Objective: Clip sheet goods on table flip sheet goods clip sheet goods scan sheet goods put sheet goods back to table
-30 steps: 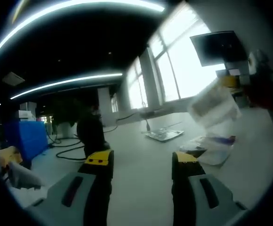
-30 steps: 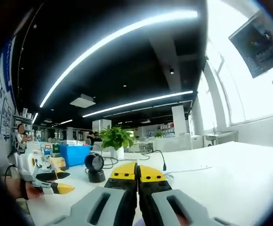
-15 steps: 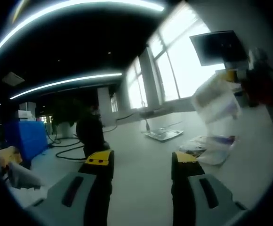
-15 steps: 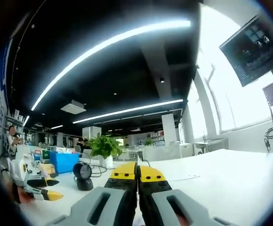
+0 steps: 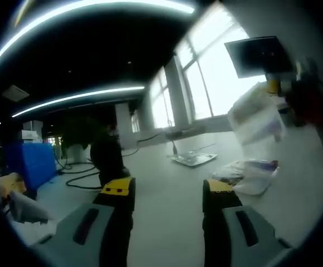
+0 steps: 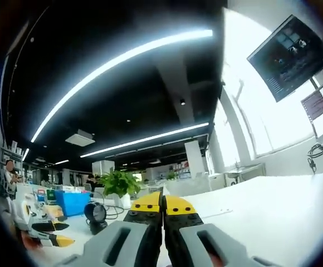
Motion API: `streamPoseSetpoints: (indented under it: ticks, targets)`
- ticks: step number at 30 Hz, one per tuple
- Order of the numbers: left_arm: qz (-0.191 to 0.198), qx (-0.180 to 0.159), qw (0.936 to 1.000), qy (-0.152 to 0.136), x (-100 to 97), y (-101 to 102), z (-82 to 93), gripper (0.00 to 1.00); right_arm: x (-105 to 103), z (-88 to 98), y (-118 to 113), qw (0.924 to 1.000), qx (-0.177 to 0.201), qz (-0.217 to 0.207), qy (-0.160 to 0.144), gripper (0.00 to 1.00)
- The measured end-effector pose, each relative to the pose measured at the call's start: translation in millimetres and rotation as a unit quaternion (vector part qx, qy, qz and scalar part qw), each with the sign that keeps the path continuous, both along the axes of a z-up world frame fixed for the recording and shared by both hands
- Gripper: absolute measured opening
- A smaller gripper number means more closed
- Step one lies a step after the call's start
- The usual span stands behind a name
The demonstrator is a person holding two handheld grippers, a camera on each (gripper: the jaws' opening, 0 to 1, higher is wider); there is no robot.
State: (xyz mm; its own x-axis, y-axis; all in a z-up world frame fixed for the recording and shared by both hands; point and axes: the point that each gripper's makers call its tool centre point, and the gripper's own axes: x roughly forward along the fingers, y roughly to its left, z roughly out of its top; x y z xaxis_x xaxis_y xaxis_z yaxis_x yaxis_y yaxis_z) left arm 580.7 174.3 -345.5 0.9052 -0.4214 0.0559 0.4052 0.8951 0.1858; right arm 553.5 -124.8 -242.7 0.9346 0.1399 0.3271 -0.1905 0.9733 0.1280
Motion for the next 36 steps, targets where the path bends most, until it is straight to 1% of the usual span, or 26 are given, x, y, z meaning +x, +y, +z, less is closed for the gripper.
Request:
streamPoseSetpoints:
  ticks: [1,2,3,5,7,10,12,16,19,20,21,22,23,25,31,36]
  targets:
    - [0.0,0.0,1.0,0.0,0.1,0,0.0,0.41,-5,-1.0,-5,0.9999,0.009,-0.01,-0.011,0.0]
    - [0.0,0.0,1.0,0.0,0.1,0,-0.1,0.41,-8,-2.9,-8,0.9997,0.017,-0.012,-0.016,0.0]
    - [0.0,0.001,1.0,0.0,0.2,0,-0.2,0.41,-10,-5.0,-15,0.9992,0.027,-0.023,-0.017,0.0]
    - [0.0,0.001,1.0,0.001,0.4,0,-0.5,0.41,-12,-8.1,-22,0.9985,0.045,-0.025,-0.017,0.0]
    - [-0.001,0.003,1.0,0.001,0.5,-1,-0.8,0.41,-12,-13.2,-32,0.9982,0.041,-0.041,-0.015,0.0]
    - [-0.002,0.007,1.0,0.0,-0.4,-2,-1.0,0.41,-12,-20.5,-50,0.996,0.065,-0.06,-0.01,0.0]
    - [-0.002,0.007,1.0,0.001,-0.6,-2,-1.1,0.41,-12,-24.6,-62,0.992,0.106,-0.068,-0.006,0.0]
    - [-0.002,0.009,1.0,0.001,-0.5,-3,-1.6,0.41,-9,-34.7,-81,0.984,0.162,-0.074,0.006,0.0]
    - [-0.001,0.009,1.0,0.002,-0.4,-3,-1.8,0.41,-7,-47.5,-97,0.9727,0.217,-0.08,0.02,0.0]
    - [-0.001,0.009,1.0,0.002,-0.3,-3,-1.9,0.41,-7,-52.9,-105,0.9674,0.237,-0.087,0.023,0.0]
    - [-0.002,0.009,1.0,0.002,-0.3,-3,-2.0,0.41,-7,-56.8,-109,0.9639,0.25,-0.088,0.027,0.0]
    - [-0.002,0.01,0.9999,0.002,-0.3,-3,-2.0,0.41,-8,-61.6,-110,0.9628,0.255,-0.083,0.035,0.0]
    - [-0.003,0.01,0.9999,0.002,-0.6,-3,-2.0,0.41,-9,-62.0,-114,0.9623,0.255,-0.089,0.03,0.0]
    - [-0.003,0.011,0.9999,0.002,-0.8,-4,-2.1,0.41,-11,-64.3,-118,0.9623,0.251,-0.1,0.033,0.0]
    - [-0.003,0.009,1.0,0.002,-0.9,-4,-1.8,0.41,-13,-66.4,-124,0.9605,0.252,-0.114,0.031,0.0]
    - [-0.004,0.011,0.9999,0.004,-0.8,-4,-2.8,0.41,-11,-73.1,-132,0.956,0.264,-0.123,0.036,0.0]
